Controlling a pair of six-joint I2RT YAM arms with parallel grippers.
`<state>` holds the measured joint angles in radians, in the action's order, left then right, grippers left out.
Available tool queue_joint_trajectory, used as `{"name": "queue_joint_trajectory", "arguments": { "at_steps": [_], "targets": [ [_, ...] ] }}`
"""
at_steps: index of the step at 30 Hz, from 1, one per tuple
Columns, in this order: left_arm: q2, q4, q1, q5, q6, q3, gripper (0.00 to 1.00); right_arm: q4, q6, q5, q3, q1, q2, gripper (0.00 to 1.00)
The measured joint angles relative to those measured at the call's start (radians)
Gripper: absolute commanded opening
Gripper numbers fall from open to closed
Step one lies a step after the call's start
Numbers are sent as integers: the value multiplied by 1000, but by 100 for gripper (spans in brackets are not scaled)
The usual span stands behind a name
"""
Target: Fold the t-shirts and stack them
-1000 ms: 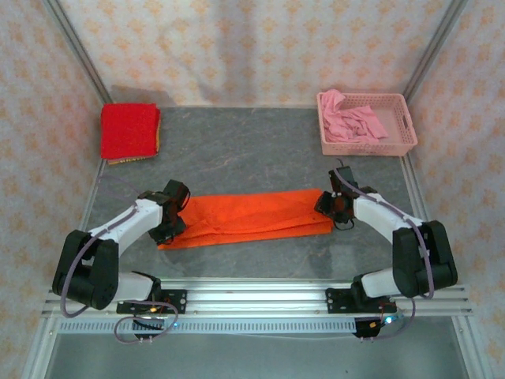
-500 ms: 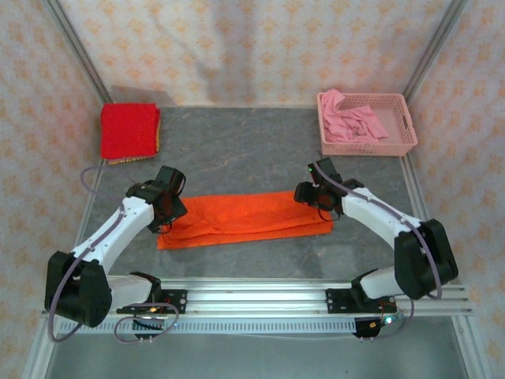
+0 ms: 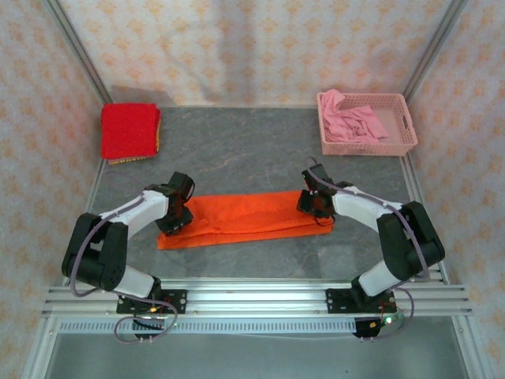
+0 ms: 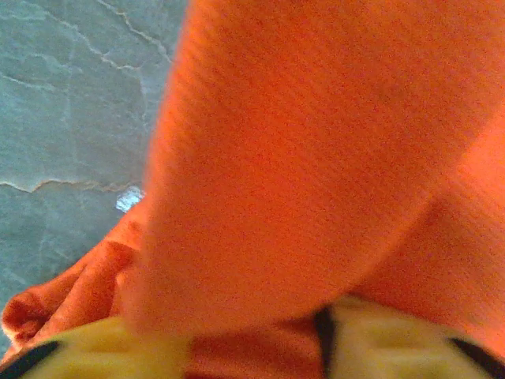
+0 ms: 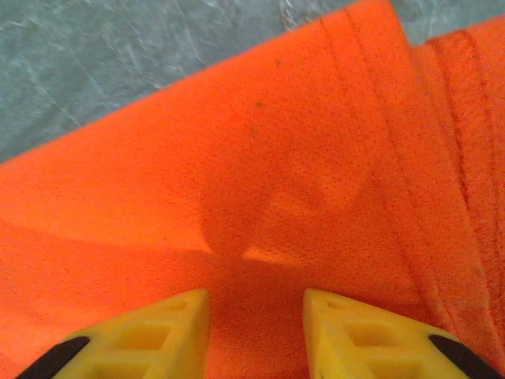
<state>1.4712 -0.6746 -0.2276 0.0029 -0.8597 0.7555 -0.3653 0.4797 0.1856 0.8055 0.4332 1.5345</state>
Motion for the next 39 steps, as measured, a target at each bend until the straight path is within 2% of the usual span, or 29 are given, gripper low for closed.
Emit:
{"name": "queue_joint_trajectory", "arguments": {
  "at_steps": [3,7,9,12,17,24,27,33,37,39],
  "targets": [
    [8,14,1,-8,-5,2,70,-1,7,-6,-18,0,2,35],
    [8,13,1,-15,-1,17,70,4,19,-18,-31,0,-2,33],
    [8,1,1,-15,6,45,62,6,22,-22,-38,0,-10,33],
    [-3,-17,1,-10,26,122,37,6,26,-26,-45,0,-18,33],
    [-14,-18,1,5,56,253,33,6,30,-26,-45,0,-18,32],
    [150,-11,22,-24,83,364,32,6,34,-27,-45,0,-18,32],
    [204,-13,45,-42,85,361,32,6,36,-32,-45,0,-18,31],
    [207,11,110,-60,94,283,33,6,49,-46,-45,0,-17,27],
    [205,29,167,-63,102,226,42,3,63,-60,-39,0,-4,26],
    [205,33,194,-63,105,218,52,2,65,-63,-34,0,0,26]
  ]
}}
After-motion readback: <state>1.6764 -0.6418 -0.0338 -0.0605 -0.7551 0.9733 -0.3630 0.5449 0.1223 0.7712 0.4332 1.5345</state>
